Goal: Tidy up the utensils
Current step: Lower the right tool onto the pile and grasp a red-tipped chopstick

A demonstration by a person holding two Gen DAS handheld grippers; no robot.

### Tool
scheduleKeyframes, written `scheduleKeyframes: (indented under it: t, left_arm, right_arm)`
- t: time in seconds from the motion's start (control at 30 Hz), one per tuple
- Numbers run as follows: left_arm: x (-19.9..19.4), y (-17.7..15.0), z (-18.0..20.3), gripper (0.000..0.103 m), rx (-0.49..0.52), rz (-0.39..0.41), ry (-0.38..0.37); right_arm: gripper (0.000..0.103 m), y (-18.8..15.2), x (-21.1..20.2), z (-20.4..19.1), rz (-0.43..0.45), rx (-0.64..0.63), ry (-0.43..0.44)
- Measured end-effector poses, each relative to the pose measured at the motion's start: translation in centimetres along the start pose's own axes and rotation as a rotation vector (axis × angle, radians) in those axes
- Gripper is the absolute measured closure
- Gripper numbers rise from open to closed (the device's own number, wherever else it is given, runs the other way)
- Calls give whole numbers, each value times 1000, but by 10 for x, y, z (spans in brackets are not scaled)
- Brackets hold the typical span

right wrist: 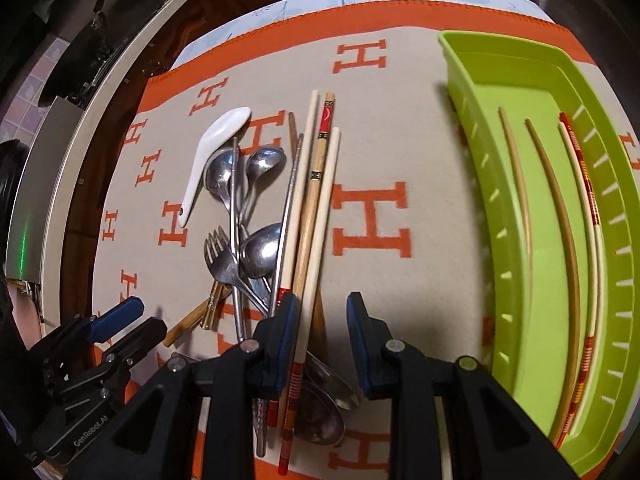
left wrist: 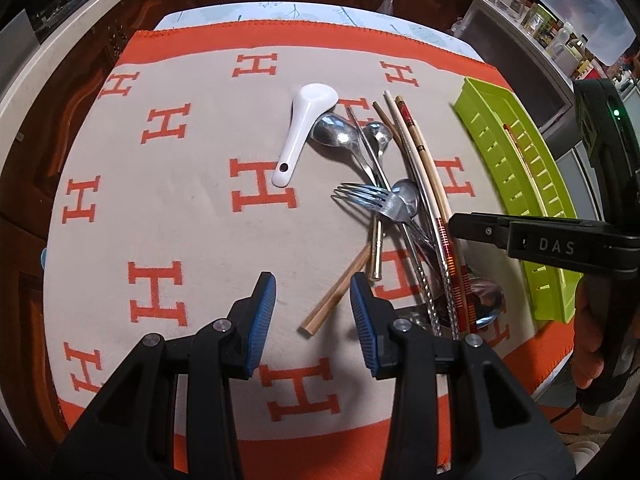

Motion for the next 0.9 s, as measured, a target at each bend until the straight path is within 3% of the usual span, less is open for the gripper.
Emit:
scheduleKeyframes:
  t: [0.03, 0.13, 0.47, 0.6, 0.9]
  left_arm:
    - [1, 0, -1, 68, -2, -2, -1]
    - [3, -1, -2, 68, -4, -7, -4]
    - [3, -1, -6, 68, -12, -6, -9]
    - [2, -2, -5, 68, -9, -4, -9]
    - [1, -3, 0, 68, 0, -2, -9]
  right_arm:
    - [78, 1, 0, -1, 2, -4, -7]
    - [92, 3, 4, -2, -9, -20, -11]
    - [97, 2, 7, -2, -12, -15, -16]
    - [96, 0, 7, 7, -30, 41, 44]
    - [97, -4, -4, 9, 9, 45, 75]
Point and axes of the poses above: each gripper's, at about its wrist camera, not at the fingertips, and x roughly the way its jaws point, z to its right, y to its top, the point moved 1 cm from there along x, roughly the way its jaws point, and after that the axes turned 7 degrees about -x, right-handed, at the moved point
